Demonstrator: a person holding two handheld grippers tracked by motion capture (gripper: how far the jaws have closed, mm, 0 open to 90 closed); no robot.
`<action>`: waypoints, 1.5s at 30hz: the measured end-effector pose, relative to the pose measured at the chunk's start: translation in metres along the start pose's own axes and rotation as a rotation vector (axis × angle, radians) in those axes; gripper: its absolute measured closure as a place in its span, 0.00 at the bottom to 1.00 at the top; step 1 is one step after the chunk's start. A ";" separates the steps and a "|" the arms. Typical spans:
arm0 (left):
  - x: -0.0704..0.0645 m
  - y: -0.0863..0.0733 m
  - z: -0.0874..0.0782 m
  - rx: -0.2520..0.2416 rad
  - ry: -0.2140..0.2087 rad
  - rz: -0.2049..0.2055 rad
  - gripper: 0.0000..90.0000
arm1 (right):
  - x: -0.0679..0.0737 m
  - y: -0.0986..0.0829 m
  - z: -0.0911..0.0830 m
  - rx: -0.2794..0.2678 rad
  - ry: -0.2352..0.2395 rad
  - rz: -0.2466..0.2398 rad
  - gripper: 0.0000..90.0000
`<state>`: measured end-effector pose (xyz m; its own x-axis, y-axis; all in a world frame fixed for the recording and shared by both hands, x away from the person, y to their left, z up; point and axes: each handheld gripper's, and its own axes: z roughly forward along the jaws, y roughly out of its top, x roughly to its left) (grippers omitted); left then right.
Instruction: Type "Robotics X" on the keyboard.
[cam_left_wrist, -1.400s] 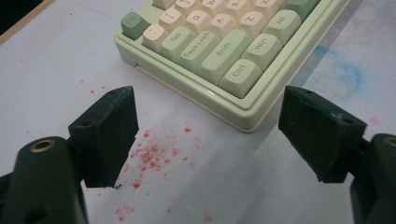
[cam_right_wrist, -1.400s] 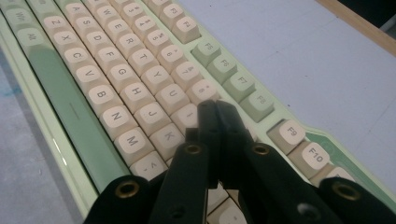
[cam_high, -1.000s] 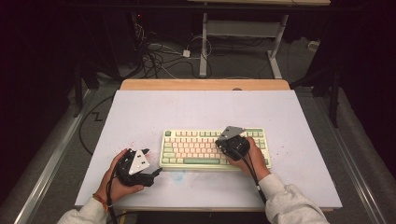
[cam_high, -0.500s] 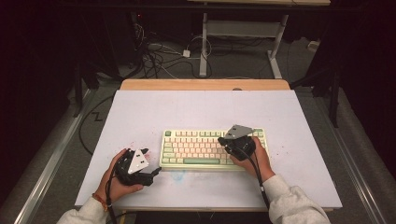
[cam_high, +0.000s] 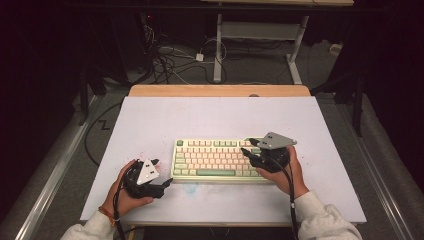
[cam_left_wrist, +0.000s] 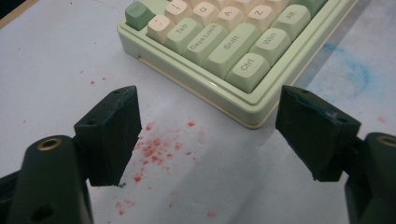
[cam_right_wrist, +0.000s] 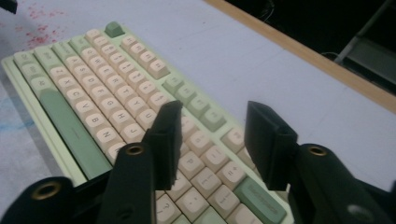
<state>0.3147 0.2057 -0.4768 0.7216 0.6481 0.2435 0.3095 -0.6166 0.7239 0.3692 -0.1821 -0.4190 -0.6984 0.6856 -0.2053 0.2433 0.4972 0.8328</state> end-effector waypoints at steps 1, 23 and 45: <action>0.000 0.000 -0.001 -0.004 0.003 -0.001 0.24 | -0.002 -0.002 -0.006 -0.018 -0.001 0.005 0.54; 0.000 0.004 -0.006 -0.027 0.005 -0.011 0.26 | -0.002 -0.045 -0.055 -0.091 -0.127 -0.005 0.28; 0.008 0.025 -0.003 -0.004 -0.141 -0.009 0.97 | 0.010 -0.081 -0.073 -0.045 -0.164 0.001 0.28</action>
<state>0.3267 0.1971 -0.4547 0.7989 0.5841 0.1435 0.3144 -0.6089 0.7282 0.2932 -0.2542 -0.4515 -0.5785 0.7652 -0.2827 0.2109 0.4750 0.8543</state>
